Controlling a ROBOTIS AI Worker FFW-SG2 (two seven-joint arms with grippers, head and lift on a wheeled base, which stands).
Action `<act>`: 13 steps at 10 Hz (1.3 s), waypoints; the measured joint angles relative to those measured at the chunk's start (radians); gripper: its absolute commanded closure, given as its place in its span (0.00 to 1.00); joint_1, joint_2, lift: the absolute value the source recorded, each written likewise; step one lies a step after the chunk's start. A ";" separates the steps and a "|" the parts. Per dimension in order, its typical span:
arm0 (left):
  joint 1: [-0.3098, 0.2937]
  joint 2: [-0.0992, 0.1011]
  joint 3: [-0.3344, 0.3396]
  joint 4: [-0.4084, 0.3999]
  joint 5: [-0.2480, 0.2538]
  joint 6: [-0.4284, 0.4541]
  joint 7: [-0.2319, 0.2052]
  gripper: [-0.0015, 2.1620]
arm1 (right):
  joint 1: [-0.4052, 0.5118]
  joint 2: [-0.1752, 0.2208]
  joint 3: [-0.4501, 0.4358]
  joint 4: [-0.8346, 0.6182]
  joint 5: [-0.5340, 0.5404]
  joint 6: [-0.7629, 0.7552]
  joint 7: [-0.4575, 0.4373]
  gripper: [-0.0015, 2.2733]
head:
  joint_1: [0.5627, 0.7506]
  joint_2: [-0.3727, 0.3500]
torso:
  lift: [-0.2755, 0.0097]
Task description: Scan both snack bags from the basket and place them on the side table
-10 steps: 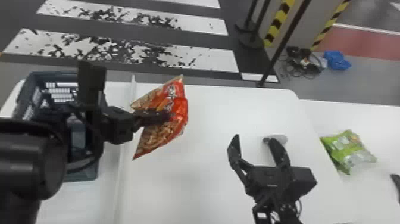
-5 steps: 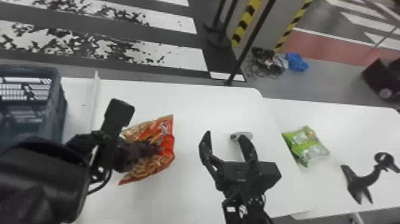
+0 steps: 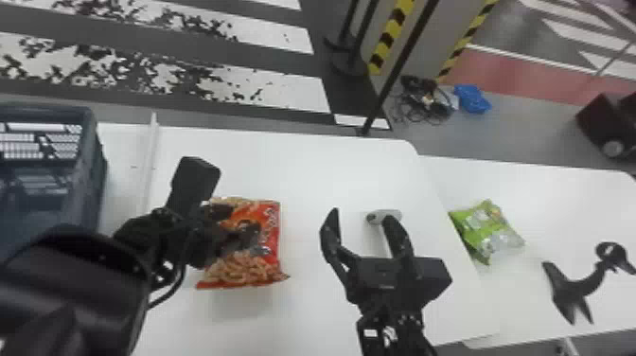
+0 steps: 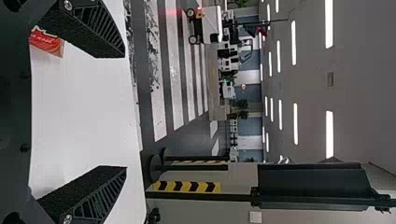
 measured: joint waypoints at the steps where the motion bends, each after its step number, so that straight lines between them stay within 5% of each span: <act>1: 0.023 0.000 0.023 -0.056 0.004 -0.028 0.025 0.00 | 0.005 0.000 0.004 -0.005 0.000 0.000 0.001 0.03 | 0.70 0.03 | 0.70; 4: 0.101 0.014 0.140 -0.200 0.064 -0.127 0.099 0.00 | 0.017 0.000 0.021 -0.033 0.001 0.023 0.003 0.03 | 0.70 0.11 | 0.70; 7: 0.193 0.095 0.324 -0.303 0.168 -0.179 0.103 0.00 | 0.017 -0.002 0.029 -0.090 -0.024 0.209 0.031 0.03 | 0.70 0.34 | 0.70; 10: 0.317 0.129 0.510 -0.346 0.266 -0.435 0.113 0.00 | 0.008 -0.001 0.030 -0.138 -0.056 0.402 0.085 0.04 | 0.70 0.53 | 0.70; 13: 0.404 0.138 0.589 -0.331 0.279 -0.654 0.122 0.00 | -0.014 0.000 0.001 -0.179 -0.152 0.640 0.187 0.04 | 0.70 0.67 | 0.70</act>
